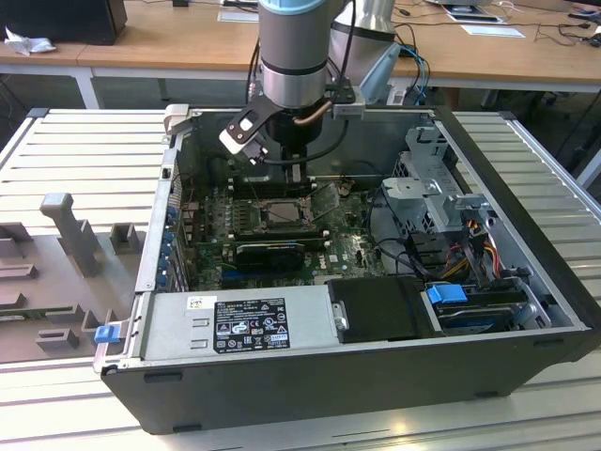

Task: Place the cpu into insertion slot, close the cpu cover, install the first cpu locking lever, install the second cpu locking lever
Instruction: 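Close the cpu cover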

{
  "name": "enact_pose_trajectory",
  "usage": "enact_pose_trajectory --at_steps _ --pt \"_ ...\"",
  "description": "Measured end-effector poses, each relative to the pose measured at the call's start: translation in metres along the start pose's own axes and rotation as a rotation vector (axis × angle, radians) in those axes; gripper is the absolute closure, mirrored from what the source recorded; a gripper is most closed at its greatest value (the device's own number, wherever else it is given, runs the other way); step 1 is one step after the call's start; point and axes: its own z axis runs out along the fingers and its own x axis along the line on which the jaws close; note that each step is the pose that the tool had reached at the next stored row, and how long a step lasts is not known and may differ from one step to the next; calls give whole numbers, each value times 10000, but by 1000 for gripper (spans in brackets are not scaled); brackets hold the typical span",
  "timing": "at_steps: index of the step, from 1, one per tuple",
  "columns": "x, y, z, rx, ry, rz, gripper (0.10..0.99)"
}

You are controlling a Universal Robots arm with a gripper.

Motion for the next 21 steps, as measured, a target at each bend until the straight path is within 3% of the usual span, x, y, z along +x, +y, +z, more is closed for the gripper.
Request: enact_pose_trajectory --at_steps 2,5,9,11,13,16,21 --pt "1 33 -6 4 -2 0 980" --pt "11 60 -116 2 1 -1 980" --pt "15 271 -104 3 2 2 980" --pt "18 410 -99 4 0 -1 980" --pt "21 451 -128 3 2 2 980" --pt "25 672 -115 3 1 1 980" --pt "28 863 -90 3 1 1 980"
